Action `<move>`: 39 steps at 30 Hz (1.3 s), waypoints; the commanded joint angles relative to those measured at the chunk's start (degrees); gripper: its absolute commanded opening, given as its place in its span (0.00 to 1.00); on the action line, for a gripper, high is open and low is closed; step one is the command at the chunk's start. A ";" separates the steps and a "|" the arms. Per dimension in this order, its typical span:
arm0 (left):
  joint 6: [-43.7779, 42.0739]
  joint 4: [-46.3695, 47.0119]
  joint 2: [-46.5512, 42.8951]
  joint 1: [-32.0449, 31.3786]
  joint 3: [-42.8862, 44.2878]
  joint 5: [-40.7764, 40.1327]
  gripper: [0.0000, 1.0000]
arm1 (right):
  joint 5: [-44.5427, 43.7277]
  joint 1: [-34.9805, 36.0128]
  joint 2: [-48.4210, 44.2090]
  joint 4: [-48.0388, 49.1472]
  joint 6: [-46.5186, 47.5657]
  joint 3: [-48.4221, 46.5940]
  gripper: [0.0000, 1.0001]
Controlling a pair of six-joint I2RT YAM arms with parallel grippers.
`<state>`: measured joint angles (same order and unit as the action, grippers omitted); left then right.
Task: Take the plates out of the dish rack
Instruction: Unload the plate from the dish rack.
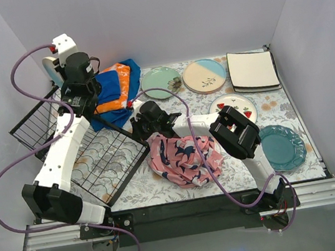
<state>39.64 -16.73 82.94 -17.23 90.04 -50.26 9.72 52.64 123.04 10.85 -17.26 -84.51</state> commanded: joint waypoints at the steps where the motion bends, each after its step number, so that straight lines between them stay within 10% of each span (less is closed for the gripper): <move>1: -3.35 11.81 -10.77 -0.96 -3.28 2.54 0.00 | -0.83 -1.31 1.41 -3.29 -2.95 2.16 0.01; 25: -4.14 8.57 -7.88 -0.96 -2.34 -1.41 0.00 | 0.92 -1.31 1.67 -3.21 -3.22 1.19 0.01; 28: -1.42 2.78 -5.60 -0.96 4.16 -6.25 0.40 | 0.83 -1.31 1.85 -3.29 -3.22 0.84 0.01; 33: 10.24 -15.12 -1.73 -0.96 14.19 0.58 0.55 | 1.00 -1.31 1.94 -3.38 -2.87 0.23 0.01; 39: 22.92 -15.43 -5.85 -0.96 6.73 -0.18 0.57 | 0.92 -1.40 1.23 -3.56 -2.35 1.19 0.01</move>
<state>52.23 -26.24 79.42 -18.13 100.51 -50.43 9.19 52.31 123.13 11.49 -16.69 -84.49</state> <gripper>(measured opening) 0.565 0.072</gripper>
